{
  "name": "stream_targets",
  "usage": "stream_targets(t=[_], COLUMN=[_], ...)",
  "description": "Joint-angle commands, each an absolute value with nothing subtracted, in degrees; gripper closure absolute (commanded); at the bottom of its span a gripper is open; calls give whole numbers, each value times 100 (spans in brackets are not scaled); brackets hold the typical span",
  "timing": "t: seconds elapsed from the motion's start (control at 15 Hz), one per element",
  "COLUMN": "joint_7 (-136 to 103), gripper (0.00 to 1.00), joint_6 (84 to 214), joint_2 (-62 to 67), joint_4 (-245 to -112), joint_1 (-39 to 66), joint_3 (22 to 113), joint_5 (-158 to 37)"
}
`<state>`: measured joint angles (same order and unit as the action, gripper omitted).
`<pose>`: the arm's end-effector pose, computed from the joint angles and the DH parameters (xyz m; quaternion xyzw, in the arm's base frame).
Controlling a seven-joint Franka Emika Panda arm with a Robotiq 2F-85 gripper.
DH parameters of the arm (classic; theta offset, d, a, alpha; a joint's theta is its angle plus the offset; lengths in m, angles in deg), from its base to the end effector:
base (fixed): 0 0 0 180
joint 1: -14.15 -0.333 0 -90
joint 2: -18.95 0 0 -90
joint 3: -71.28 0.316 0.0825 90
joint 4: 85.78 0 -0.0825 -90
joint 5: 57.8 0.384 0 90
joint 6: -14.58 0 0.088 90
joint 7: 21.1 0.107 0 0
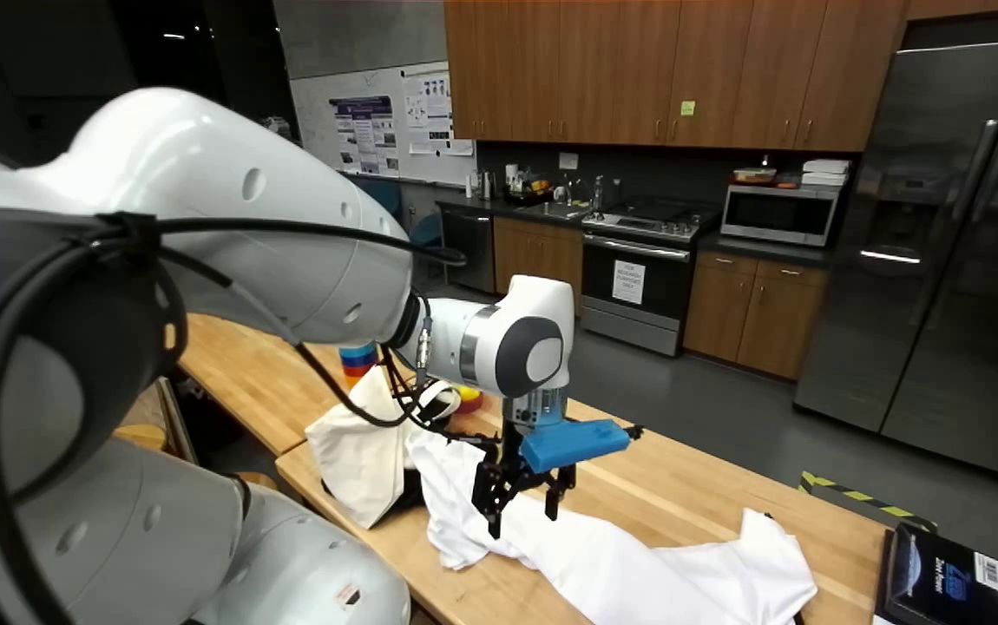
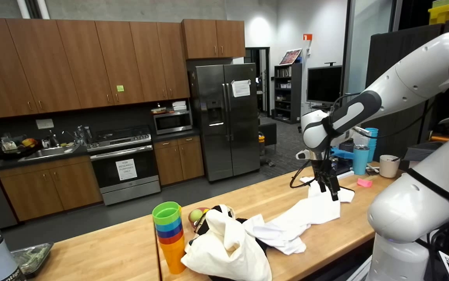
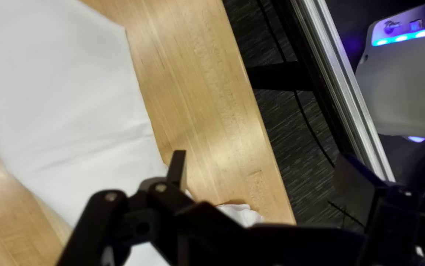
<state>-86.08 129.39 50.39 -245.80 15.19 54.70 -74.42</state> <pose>0.3029 -0.1018 0.3391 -0.8599 -0.4933 0.1244 0.0412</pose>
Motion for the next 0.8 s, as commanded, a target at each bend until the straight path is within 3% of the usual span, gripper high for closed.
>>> stream_targets(t=[0.0, 0.33, 0.73], joint_7=[-9845, -11742, -11312], gripper=[0, 0, 0], joint_6=[12487, 12443, 12568], joint_2=[5903, 6593, 7029], joint_4=[-24557, -24468, -24464], joint_1=[1655, 2059, 1498], joint_3=[5424, 5014, 3682], joint_5=[-7540, -8231, -8174])
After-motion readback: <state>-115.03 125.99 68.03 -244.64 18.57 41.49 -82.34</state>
